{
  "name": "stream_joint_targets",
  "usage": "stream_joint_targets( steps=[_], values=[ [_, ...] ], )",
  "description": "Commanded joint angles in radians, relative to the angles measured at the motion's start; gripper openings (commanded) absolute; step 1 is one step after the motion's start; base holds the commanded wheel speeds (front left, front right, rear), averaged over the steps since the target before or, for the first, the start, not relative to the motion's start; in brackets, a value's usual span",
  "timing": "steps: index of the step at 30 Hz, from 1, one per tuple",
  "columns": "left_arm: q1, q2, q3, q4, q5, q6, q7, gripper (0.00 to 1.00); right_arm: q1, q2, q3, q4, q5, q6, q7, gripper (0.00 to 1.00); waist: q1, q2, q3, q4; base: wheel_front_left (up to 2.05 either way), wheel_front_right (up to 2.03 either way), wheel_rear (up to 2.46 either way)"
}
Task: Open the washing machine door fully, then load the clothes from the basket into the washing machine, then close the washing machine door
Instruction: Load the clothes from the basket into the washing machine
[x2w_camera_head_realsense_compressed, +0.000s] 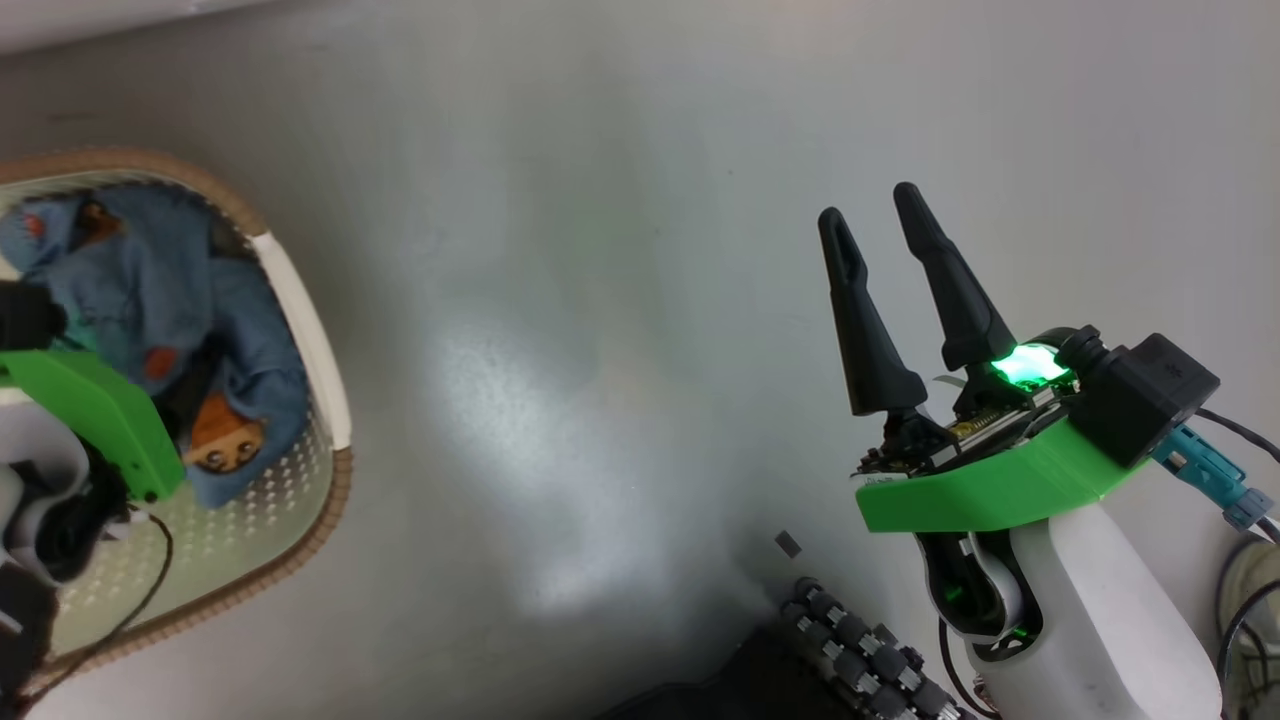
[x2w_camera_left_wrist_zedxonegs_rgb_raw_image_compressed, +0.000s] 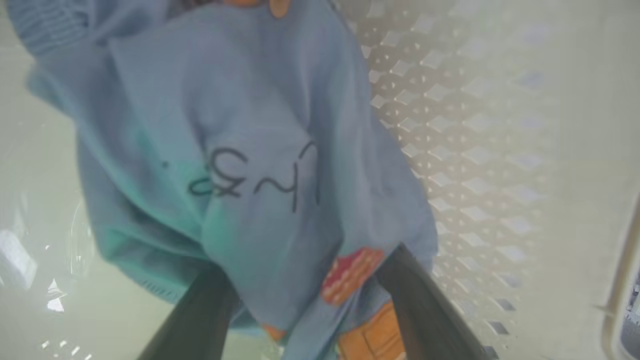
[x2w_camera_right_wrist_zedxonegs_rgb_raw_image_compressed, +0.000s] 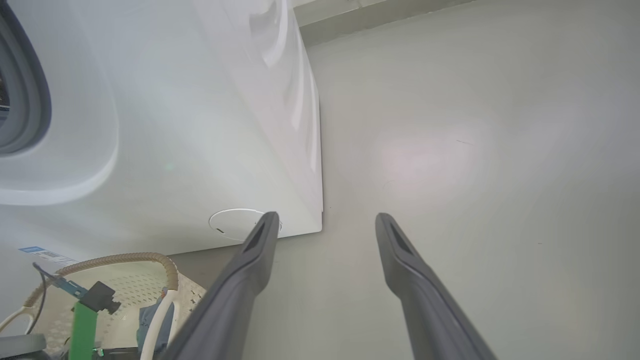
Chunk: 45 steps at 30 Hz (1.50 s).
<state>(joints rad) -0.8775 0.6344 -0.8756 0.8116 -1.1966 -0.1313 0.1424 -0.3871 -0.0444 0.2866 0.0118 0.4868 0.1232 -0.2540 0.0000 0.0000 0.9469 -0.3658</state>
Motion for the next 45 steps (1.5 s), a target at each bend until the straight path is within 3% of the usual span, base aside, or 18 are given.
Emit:
stream_joint_targets(
  steps=[1,10,11,12,30,45],
  values=[
    [-0.005,0.034,0.018,0.004,-0.007,0.001,0.004,1.00,0.017,-0.006,0.019,-0.023,0.005,0.008,-0.008,1.00,0.0000,0.0000,0.014,-0.015,0.00,0.00,0.00],
    [-0.060,0.016,-0.022,0.087,-0.028,0.001,0.015,1.00,0.023,-0.006,0.029,-0.026,0.008,0.008,-0.008,1.00,0.0000,0.0000,0.014,-0.029,0.00,0.00,0.00],
    [-0.063,0.012,-0.024,0.094,-0.032,0.001,0.011,0.45,0.023,-0.006,0.030,-0.024,0.009,0.008,-0.008,1.00,0.0000,0.0000,0.013,-0.029,0.00,0.00,0.00],
    [-0.066,0.009,-0.028,0.100,-0.034,0.001,0.009,0.00,0.023,-0.006,0.031,-0.022,0.010,0.008,-0.008,1.00,0.0000,0.0000,0.011,-0.029,0.00,0.00,0.00],
    [-0.010,-0.027,-0.091,0.101,-0.093,0.001,-0.108,0.00,0.008,-0.006,0.004,0.014,-0.004,0.008,-0.008,1.00,0.0000,0.0000,-0.109,0.030,0.00,0.00,0.00],
    [0.095,-0.040,-0.144,-0.001,-0.161,0.001,-0.263,0.00,0.025,-0.006,-0.025,0.074,-0.040,0.008,-0.008,1.00,0.0000,0.0000,-0.313,0.109,0.00,0.00,0.00]
  ],
)
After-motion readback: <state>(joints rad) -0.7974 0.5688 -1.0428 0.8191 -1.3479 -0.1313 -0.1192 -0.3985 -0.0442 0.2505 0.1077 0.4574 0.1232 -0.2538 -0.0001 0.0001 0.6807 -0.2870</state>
